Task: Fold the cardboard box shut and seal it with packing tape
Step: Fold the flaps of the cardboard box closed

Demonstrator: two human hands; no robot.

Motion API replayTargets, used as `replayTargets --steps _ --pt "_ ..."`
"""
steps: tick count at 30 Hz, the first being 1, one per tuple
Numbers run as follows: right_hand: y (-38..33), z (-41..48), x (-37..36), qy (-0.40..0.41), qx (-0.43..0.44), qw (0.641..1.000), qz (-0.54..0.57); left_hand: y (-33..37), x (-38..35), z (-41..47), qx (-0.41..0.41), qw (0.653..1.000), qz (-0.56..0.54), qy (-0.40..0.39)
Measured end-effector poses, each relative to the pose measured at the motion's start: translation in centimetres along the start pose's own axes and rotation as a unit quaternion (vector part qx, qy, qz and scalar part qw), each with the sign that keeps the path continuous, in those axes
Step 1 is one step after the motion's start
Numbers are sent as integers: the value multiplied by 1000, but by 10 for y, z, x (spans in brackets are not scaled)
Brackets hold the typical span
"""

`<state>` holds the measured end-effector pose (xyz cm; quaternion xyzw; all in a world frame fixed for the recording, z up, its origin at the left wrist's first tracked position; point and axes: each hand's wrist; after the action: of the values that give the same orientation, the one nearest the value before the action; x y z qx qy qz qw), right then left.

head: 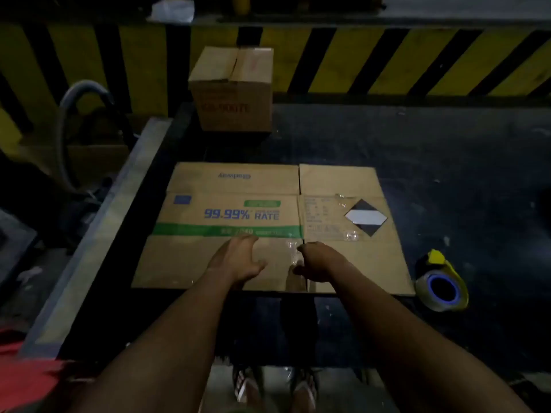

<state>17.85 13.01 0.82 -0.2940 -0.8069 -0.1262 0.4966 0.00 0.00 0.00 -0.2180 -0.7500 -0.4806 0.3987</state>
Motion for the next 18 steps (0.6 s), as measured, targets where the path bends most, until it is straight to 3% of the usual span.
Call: replayTargets --steps 5,12,18 --pt "3 -2 -47 -25 -6 999 41 -9 -33 -15 28 999 -3 -46" --pt "9 7 -73 72 -5 996 -48 -16 -68 -20 18 999 15 -44" --pt "23 10 -69 80 78 985 -135 -21 -73 -17 18 1000 17 -12"
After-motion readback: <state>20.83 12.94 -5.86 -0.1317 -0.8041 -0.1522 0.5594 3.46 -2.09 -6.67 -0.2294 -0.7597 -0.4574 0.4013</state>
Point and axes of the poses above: each hand's wrist, its own z-axis towards the middle knuckle, its own x-axis out of the back of the hand, y = z × x, and after that the axes turned 13 degrees about -z, right-handed
